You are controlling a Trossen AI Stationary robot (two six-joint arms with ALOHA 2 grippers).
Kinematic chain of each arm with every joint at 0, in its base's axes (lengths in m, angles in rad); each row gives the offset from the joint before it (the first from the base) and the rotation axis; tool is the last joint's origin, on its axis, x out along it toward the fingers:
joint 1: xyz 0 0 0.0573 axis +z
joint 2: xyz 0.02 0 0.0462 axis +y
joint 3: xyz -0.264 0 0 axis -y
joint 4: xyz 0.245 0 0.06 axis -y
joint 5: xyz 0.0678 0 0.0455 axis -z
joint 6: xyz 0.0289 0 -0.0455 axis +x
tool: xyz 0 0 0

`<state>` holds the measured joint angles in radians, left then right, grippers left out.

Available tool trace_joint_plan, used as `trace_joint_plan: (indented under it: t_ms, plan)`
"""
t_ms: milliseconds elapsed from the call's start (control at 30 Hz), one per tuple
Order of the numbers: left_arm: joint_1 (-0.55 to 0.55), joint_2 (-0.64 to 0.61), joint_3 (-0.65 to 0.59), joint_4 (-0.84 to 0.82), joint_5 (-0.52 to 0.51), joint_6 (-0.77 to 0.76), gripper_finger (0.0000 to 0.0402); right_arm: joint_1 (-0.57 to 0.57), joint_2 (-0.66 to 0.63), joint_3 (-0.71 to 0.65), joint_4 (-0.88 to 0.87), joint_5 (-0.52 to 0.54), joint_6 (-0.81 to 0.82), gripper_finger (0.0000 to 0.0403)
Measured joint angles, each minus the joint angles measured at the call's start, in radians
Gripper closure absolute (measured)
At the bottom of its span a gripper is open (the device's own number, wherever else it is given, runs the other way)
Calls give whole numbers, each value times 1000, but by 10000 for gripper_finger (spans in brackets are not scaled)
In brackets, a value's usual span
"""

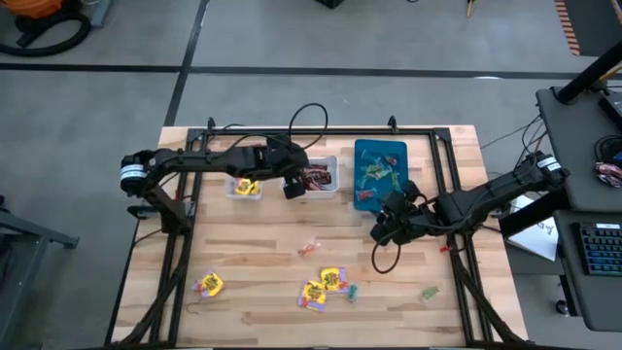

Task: Sort candy
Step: Put the brown chocolate into the white bin, then put the yellow candy into the transparent bin

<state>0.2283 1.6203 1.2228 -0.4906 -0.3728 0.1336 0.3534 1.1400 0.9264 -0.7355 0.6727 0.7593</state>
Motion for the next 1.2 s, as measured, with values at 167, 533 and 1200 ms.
trace_joint_plan:
  t_ms: [167,533,1200]
  plan:
    - [0,0,0,0,0,-1,344,0,0,0,11,0,0,248]
    - [-60,-3,21,-114,267,-127,311,0,0,0,9,0,0,250]
    - [-559,-5,-26,-105,241,-363,311,0,0,0,12,0,0,248]
